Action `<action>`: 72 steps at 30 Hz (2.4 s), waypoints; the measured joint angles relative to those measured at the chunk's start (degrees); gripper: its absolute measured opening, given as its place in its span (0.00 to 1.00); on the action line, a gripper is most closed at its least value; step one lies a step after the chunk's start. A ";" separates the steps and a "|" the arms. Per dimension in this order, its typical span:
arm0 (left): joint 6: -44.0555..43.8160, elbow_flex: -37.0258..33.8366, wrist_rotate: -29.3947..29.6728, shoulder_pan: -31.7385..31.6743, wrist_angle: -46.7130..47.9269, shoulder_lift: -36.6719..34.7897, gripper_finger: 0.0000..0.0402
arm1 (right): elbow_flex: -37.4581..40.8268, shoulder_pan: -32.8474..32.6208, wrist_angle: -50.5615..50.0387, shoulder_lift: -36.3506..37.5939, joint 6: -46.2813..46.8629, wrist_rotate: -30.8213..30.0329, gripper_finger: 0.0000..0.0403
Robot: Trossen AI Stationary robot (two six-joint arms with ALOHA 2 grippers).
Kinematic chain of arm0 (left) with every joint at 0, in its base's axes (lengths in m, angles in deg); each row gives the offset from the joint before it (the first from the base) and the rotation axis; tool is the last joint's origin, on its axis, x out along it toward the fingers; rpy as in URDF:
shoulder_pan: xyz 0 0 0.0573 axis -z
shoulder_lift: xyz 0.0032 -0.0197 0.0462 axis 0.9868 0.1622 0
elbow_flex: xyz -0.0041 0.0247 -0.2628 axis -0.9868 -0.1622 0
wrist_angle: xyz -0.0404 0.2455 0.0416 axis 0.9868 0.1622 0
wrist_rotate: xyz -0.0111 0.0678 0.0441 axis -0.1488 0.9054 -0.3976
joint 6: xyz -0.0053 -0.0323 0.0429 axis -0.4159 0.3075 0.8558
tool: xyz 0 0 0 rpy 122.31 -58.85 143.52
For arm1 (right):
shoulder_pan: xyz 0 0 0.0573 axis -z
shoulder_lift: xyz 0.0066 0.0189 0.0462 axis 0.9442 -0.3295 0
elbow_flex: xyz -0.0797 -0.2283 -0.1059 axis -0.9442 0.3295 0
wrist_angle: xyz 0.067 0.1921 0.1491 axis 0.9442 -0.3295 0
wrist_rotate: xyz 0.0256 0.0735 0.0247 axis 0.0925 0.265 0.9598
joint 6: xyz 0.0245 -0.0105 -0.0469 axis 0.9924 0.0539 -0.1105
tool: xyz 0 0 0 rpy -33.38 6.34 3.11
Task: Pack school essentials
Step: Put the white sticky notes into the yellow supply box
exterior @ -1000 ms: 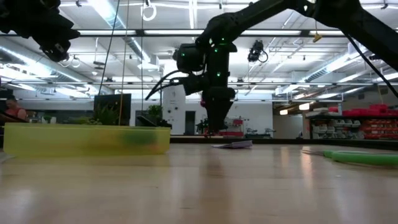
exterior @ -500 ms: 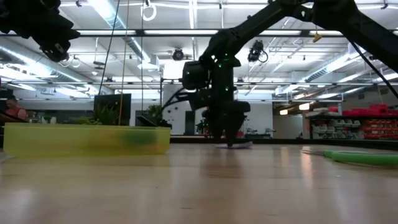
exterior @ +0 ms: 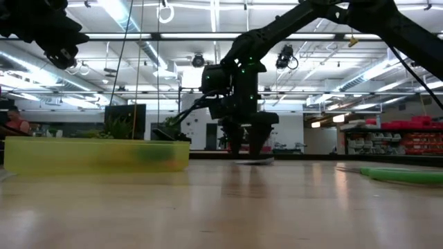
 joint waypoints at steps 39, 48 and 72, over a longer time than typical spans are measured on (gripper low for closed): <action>-0.05 0.00 0.00 0.01 0.28 0.00 0.27 | 2.23 -2.13 -1.83 0.11 -24.26 -8.14 0.98; -0.07 0.00 0.00 0.01 0.33 0.00 0.27 | 3.19 -1.73 -0.42 0.11 -25.00 -7.23 0.98; -0.09 0.00 0.00 0.00 0.35 0.00 0.27 | 3.04 0.49 1.17 0.15 -22.13 -2.69 0.97</action>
